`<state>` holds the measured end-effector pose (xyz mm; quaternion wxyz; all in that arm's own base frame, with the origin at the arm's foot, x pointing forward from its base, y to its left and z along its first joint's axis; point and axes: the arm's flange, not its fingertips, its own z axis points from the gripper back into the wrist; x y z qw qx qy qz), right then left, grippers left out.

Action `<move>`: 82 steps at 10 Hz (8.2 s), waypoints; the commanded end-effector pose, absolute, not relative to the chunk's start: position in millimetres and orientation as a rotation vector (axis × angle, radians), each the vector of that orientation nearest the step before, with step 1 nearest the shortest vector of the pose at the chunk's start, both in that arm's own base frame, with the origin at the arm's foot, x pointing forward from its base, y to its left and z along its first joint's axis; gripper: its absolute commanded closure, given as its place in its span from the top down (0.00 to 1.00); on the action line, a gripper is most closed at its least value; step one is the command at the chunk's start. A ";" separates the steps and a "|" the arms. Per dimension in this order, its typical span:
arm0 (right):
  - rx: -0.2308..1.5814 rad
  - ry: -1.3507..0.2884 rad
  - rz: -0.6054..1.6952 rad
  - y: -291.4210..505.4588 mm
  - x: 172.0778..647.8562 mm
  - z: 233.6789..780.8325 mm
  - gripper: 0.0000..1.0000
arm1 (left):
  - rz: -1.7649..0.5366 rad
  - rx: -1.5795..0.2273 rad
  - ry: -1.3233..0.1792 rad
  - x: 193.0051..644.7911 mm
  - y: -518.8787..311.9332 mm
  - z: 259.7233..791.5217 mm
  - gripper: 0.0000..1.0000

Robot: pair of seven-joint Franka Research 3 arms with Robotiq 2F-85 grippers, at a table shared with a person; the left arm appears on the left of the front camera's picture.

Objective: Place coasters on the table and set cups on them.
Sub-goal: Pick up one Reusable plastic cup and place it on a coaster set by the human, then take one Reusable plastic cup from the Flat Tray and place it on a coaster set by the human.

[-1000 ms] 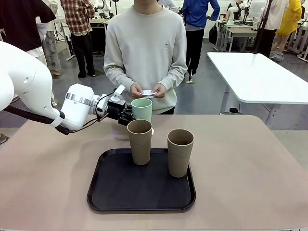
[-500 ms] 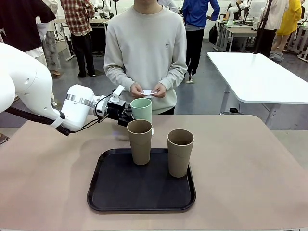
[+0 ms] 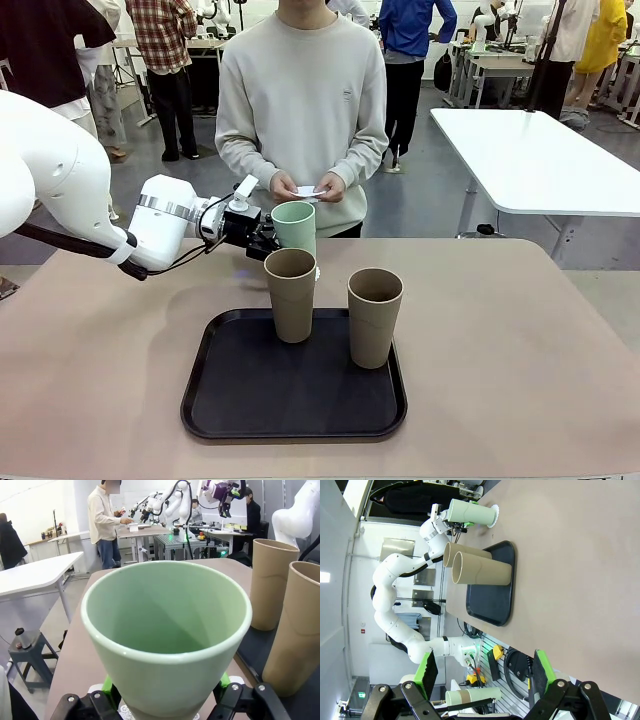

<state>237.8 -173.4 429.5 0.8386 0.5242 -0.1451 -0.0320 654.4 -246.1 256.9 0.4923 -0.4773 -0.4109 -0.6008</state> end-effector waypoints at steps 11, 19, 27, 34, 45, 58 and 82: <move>1.115 -0.321 -0.072 -174.0 239.7 428.8 1.00 | -1.447 -1.094 -0.955 666.8 -255.2 249.2 1.00; 1.115 -0.321 -0.072 -174.0 239.7 428.8 1.00 | -1.432 -1.113 -0.929 667.4 -253.4 251.3 1.00; 1.115 -0.321 -0.072 -174.0 239.7 428.8 1.00 | -1.415 -1.117 -0.904 672.7 -236.4 255.3 1.00; 1.115 -0.321 -0.072 -174.0 239.7 428.8 1.00 | -1.425 -1.127 -0.895 674.2 -215.5 257.2 1.00; 1.115 -0.321 -0.072 -174.0 239.7 428.8 1.00 | -1.471 -0.934 -0.854 650.5 -148.4 295.4 1.00; 1.115 -0.321 -0.072 -174.0 239.7 428.8 1.00 | -1.129 -0.103 -0.237 466.5 -102.0 497.0 1.00; 1.115 -0.321 -0.072 -174.0 239.7 428.8 1.00 | -0.566 0.040 -0.171 379.2 -37.3 494.6 1.00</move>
